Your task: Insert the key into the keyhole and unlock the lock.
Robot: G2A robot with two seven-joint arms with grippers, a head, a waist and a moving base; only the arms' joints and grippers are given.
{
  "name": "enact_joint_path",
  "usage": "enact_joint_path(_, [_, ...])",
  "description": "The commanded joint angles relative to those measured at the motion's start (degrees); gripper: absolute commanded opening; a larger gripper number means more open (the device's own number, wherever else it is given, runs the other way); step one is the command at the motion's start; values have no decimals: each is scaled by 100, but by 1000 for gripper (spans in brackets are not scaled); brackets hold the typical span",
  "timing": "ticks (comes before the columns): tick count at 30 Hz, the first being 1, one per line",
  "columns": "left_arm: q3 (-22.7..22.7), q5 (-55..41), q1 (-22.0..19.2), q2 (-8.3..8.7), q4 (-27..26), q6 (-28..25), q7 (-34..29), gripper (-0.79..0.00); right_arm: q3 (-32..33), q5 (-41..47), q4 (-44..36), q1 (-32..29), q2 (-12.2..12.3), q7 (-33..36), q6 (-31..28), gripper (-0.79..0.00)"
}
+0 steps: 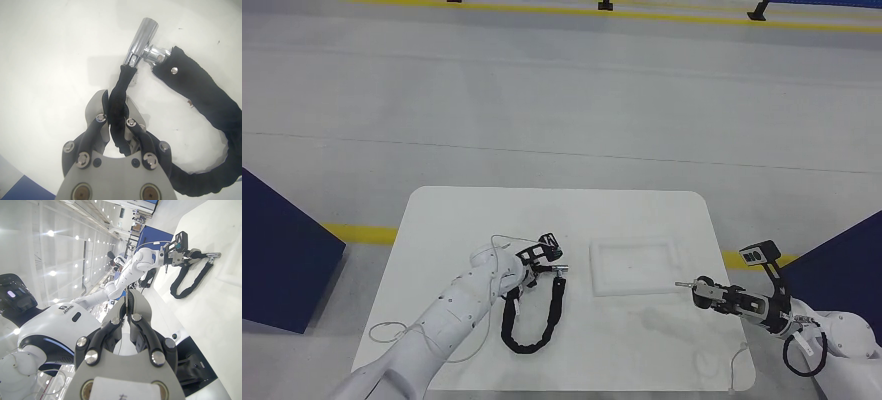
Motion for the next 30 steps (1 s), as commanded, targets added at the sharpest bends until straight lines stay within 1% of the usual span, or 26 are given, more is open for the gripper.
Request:
enact_joint_path(1, [2,11,4,-9,19,-17,-4,-739,0,0,0,0,0,0,0,-785])
enact_joint_path(2, [0,17,6,-13,33,-18,3,-785,0,0,0,0,0,0,0,-785])
enact_joint_path(5, [20,131,10,-19,49,-4,59,-785,0,0,0,0,0,0,0,-785])
enact_joint_path(8, [32,359,44,5,-36,47,252,-785,0,0,0,0,0,0,0,-785])
enact_joint_path(13, [-72,833,222,152,-401,98,593,-785,0,0,0,0,0,0,0,-785])
enact_joint_path(17, [-322,1197,520,357,-955,145,849,-785,0,0,0,0,0,0,0,-785])
enact_joint_path(21, [-700,1580,954,610,-1738,136,1050,-785,0,0,0,0,0,0,0,-785])
enact_joint_path(25, [-1111,1984,1473,855,-2542,39,1178,-785,0,0,0,0,0,0,0,-785])
enact_joint_path(30, [-1536,2288,2014,1060,-3261,-72,1310,-785,0,0,0,0,0,0,0,-785])
